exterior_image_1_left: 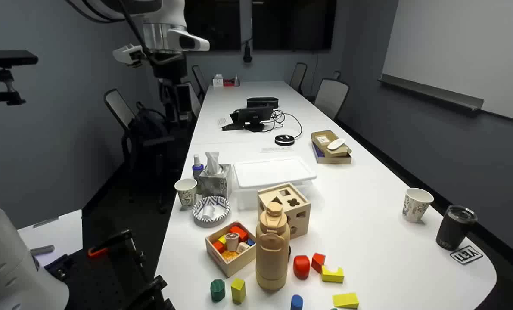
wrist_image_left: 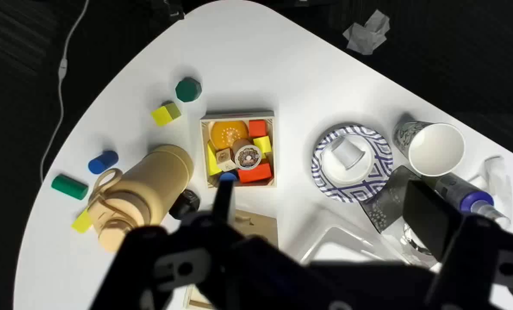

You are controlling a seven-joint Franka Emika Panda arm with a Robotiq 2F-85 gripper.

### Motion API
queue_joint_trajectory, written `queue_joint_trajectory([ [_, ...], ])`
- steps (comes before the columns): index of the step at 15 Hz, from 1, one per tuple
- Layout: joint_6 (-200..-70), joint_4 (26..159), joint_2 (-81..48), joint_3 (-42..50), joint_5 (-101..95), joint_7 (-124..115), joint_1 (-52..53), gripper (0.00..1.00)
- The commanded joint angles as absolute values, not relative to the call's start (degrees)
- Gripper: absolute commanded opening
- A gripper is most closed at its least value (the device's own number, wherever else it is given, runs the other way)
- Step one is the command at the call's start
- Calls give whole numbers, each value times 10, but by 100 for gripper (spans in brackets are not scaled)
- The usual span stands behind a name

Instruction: Pick up the yellow rectangular block and drop it in the wooden box with shapes through the square hole

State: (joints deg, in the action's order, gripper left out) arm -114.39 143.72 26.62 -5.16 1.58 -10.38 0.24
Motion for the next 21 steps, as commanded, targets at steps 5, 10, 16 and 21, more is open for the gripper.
queue_joint_trajectory([
  [5, -1122, 1432, 261, -31, 22, -72, 5, 100],
  [10, -1130, 1444, 243, 58, 5, 54, -31, 100],
  [16, -1254, 1469, 143, 138, -32, 140, -90, 100],
  [21, -1411, 1491, 17, 145, -37, 170, -101, 100],
])
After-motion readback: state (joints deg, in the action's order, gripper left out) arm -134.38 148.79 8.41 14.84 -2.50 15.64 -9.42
